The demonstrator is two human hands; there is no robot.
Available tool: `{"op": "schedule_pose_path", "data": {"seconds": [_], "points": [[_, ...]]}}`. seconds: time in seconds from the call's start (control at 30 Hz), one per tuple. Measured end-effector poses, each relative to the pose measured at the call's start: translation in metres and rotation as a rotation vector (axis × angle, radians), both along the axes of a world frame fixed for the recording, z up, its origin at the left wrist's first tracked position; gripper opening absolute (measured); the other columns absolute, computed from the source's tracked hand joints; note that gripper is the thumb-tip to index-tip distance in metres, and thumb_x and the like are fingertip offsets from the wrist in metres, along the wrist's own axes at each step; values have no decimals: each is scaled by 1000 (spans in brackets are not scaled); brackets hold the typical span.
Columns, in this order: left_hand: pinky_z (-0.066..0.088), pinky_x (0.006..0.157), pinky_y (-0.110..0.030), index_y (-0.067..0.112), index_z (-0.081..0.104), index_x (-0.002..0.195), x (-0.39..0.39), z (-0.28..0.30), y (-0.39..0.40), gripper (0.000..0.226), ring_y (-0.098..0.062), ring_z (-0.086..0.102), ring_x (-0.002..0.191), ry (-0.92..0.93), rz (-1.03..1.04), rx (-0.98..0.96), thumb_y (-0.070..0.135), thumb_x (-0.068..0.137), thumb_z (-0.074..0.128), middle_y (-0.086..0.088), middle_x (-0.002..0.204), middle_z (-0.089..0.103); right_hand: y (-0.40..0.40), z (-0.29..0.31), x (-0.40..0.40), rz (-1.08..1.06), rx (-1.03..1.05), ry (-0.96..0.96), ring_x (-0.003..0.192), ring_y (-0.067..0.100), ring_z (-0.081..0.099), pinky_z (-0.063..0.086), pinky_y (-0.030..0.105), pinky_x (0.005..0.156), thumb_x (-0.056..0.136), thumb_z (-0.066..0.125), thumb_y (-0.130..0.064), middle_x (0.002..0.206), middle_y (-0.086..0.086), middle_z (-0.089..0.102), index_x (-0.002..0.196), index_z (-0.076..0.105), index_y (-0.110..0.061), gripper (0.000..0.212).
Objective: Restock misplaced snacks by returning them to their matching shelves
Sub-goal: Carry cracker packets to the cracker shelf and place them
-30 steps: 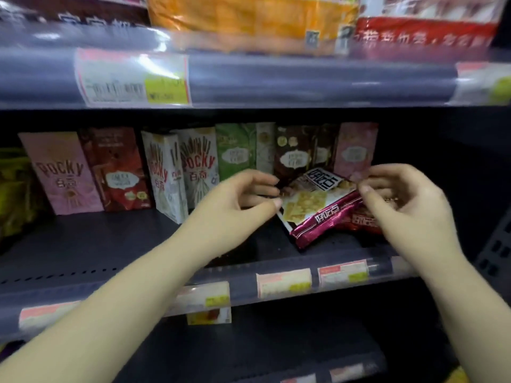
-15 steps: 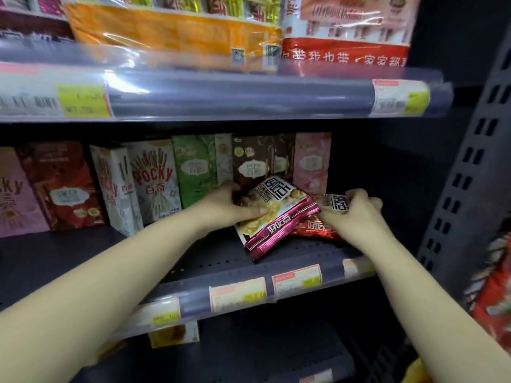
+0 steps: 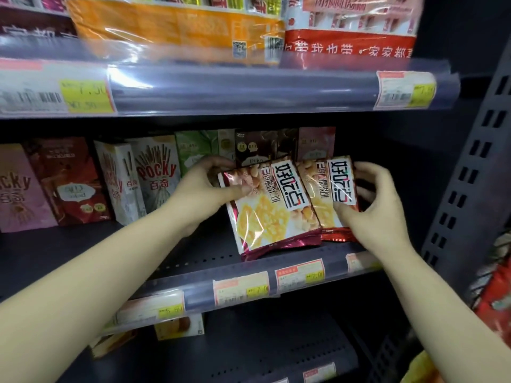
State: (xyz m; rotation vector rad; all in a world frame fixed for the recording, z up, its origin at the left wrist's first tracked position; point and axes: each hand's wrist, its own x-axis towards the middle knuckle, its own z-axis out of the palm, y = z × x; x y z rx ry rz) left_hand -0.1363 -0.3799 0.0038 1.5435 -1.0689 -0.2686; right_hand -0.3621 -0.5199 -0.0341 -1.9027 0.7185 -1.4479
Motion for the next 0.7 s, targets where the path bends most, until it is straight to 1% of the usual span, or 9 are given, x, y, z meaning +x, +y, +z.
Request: {"op": "schedule_pose_path", "data": {"seconds": [0.07,0.13,0.2,0.27,0.33,0.47,0.53,0.63,0.7], "points": [[55,62,-15,17,58,115,2,1,3,51,-10,71,85,201,-39,-90,5,71,82,-1,103,70,1,-2,1,42,45,-53,108,-4,55,49,16,80,74,77,-2,124,-16,51,130,44,-28,70],[58,64,-20,19,60,111,5,1,5,48,-17,73,87,287,-43,-139,2,71,80,-5,104,72,-2,-2,1,125,217,-108,108,2,60,52,17,76,73,79,-4,129,-8,53,136,43,-21,74],[58,66,-23,22,62,108,8,-1,10,45,-18,73,87,257,-29,-176,2,71,80,-4,101,73,-6,0,-2,295,455,-149,99,16,71,56,22,69,73,78,-2,117,3,69,132,51,-10,65],[57,64,-22,25,64,106,12,-3,17,41,-15,74,84,227,-18,-216,5,74,79,0,99,73,-9,0,-4,401,491,-67,90,21,74,58,23,66,75,75,0,99,5,77,119,62,-9,47],[57,65,-20,33,63,106,16,-8,25,40,-13,73,86,181,-35,-197,12,75,78,4,100,73,-9,0,-3,444,483,-20,90,23,74,59,28,68,79,72,-1,100,6,77,114,64,-17,40],[54,79,-16,48,48,122,14,-13,42,73,0,65,101,77,-95,-3,33,60,84,21,116,61,-5,2,5,462,478,-83,88,20,75,59,28,67,86,67,-9,100,3,77,123,58,-23,41],[52,88,-22,37,43,130,15,-11,48,85,-1,65,100,123,-46,14,33,56,85,16,117,62,-4,5,7,381,465,-200,88,18,74,59,31,72,88,65,-10,103,5,76,122,59,-17,36],[52,90,-30,12,43,138,20,-7,57,89,-16,70,102,339,64,-45,31,62,83,-4,118,69,-3,13,6,421,590,-421,85,17,75,61,32,69,91,60,-12,102,10,75,112,63,-10,21],[53,85,-26,9,47,131,22,-8,60,64,-10,71,95,427,126,-118,20,76,79,-3,111,71,3,16,6,534,664,-458,87,19,74,60,31,66,92,58,-12,100,9,77,112,64,-9,22]]}}
